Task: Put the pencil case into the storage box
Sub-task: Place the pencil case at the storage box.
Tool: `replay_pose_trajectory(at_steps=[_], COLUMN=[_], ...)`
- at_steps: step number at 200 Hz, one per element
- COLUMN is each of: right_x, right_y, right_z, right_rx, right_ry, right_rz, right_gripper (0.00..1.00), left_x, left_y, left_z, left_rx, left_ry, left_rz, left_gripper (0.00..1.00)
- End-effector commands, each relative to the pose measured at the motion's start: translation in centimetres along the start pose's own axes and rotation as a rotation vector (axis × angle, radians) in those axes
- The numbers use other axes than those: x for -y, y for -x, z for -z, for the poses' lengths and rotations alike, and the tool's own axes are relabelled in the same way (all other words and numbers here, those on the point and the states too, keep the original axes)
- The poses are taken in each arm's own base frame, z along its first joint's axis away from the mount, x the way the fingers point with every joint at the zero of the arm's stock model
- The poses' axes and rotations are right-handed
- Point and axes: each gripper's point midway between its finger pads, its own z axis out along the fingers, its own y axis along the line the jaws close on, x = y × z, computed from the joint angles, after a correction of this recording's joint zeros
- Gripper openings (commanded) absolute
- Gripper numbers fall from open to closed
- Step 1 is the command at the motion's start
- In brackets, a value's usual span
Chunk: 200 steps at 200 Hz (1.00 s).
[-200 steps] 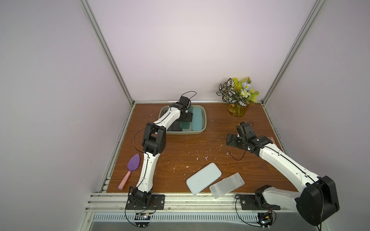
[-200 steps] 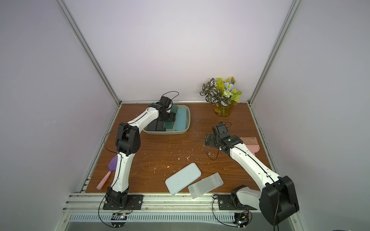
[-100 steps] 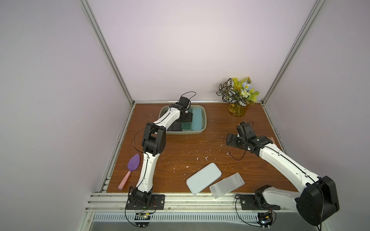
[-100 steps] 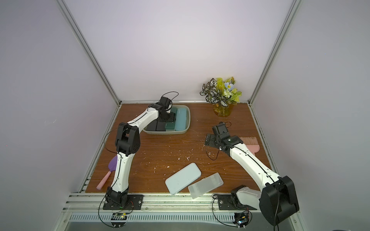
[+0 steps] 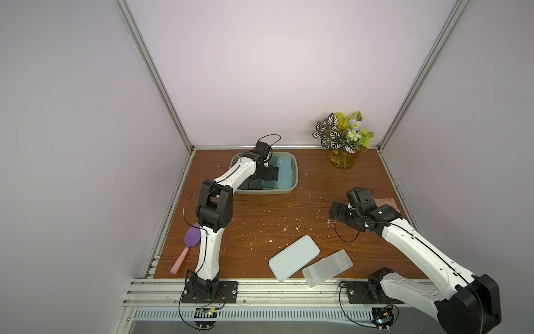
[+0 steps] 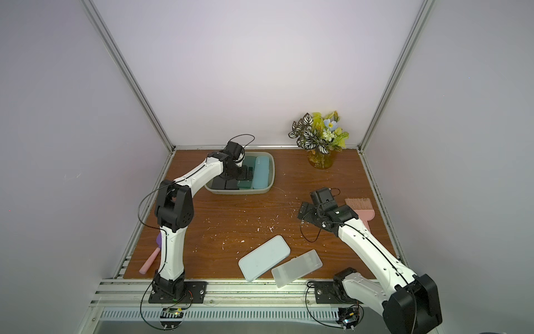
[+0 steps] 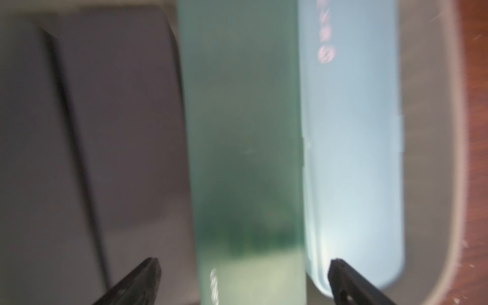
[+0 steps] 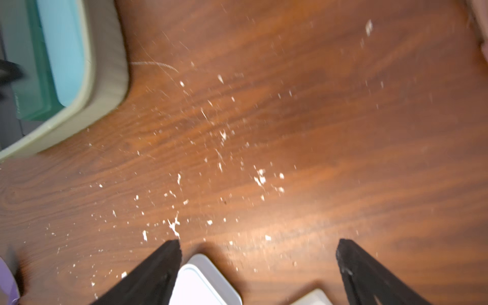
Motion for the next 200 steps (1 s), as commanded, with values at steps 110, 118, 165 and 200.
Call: replay_pose_trajectory(at_steps=[110,118,165,200], right_x=[1.6,1.6,1.0,0.9], right_y=[-12.3,-13.0,-17.3,-18.7], right_z=[2.4,2.5,2.6,2.8], right_rx=[-0.303,-0.319,-0.415,-0.425], right_ry=[-0.006,-0.009,-0.013,-0.04], right_rz=[-0.26,-0.268,-0.346,-0.362], right_gripper=[0.99,0.99,0.99,0.99], left_x=[-4.0,-4.1,-4.8,-5.3], left_y=[-2.3,-2.6,-4.4,-4.9], left_z=[12.7,12.8,12.5,12.6], left_rx=[0.185,0.182,0.154,0.149], left_ry=[0.129,0.13,0.141,0.148], left_rz=[0.041,0.044,0.049,0.052], left_gripper=[1.0,1.0,1.0,1.0])
